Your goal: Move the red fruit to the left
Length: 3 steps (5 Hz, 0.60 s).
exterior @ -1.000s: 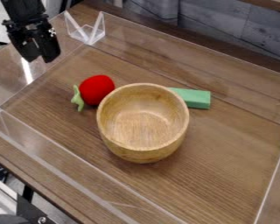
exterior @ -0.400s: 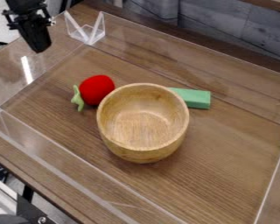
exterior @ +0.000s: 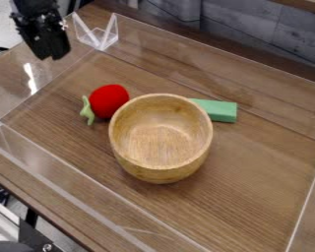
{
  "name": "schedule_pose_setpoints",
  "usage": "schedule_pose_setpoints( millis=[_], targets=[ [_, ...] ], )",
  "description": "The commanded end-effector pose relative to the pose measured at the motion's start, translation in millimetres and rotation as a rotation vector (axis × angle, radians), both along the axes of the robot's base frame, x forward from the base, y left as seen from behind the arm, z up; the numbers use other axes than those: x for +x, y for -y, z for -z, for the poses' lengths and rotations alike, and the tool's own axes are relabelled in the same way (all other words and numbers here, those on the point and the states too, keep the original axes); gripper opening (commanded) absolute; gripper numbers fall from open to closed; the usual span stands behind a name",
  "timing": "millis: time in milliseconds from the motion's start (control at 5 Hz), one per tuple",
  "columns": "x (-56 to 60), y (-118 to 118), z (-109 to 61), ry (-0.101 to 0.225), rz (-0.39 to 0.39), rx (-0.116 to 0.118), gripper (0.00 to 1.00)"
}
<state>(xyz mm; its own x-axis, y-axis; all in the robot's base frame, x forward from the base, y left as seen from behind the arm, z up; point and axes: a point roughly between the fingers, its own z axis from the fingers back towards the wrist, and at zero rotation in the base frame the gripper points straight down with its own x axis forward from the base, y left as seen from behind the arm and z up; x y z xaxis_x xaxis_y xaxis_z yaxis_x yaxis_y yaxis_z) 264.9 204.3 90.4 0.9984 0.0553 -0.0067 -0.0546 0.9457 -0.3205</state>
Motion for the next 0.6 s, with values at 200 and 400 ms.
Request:
schedule_pose_setpoints(
  millis=[200,400],
  targets=[
    [19.8,-5,-6.7,0.047,-0.013,0.029,0.0],
    [23.9,-7,-8.9,0.042,-0.013,0.028,1.0]
  ],
)
